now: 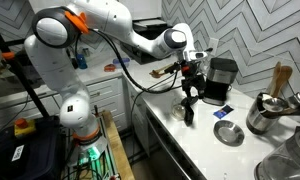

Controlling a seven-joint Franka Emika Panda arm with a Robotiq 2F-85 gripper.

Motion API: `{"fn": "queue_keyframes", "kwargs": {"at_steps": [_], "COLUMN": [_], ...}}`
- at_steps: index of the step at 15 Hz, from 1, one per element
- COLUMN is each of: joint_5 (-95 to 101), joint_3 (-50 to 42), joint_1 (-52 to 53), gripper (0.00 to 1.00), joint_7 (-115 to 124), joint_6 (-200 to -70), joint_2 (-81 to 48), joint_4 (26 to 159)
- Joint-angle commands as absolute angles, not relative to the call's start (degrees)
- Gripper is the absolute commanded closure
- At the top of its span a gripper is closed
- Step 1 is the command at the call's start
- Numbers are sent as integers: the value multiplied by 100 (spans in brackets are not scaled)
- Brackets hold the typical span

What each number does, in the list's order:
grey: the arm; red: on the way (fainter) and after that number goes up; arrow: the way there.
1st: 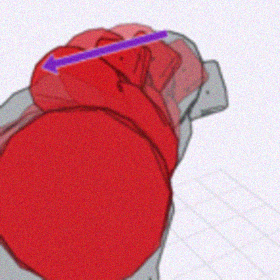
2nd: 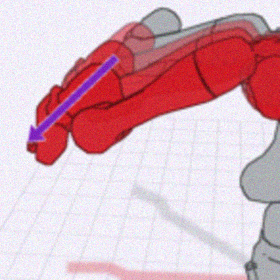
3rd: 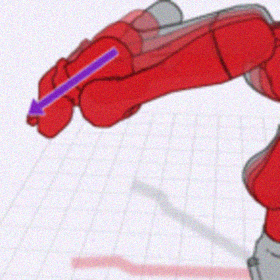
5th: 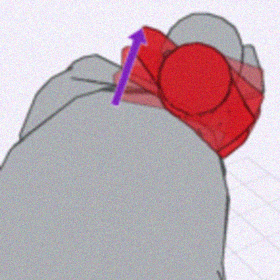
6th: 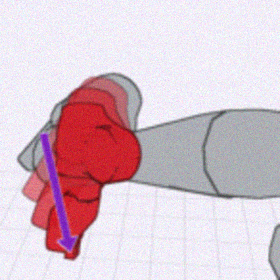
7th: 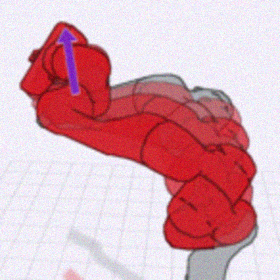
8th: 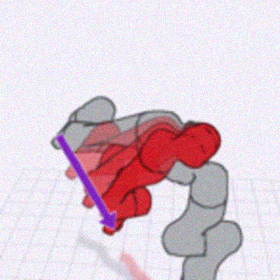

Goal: Open the black lid of the coffee jar

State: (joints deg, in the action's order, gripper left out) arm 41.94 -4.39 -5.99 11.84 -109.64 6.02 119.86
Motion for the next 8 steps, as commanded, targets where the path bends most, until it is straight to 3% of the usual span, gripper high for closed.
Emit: {"fn": "queue_keyframes", "kwargs": {"at_steps": [1, 8], "joint_5": [4245, 4082], "joint_3": [-521, -565], "joint_1": [-655, -660], "gripper": [0, 0], "joint_7": [1076, 1054], "joint_6": [-10942, -11048], "joint_2": [688, 723], "joint_4": [12035, 12024]}}
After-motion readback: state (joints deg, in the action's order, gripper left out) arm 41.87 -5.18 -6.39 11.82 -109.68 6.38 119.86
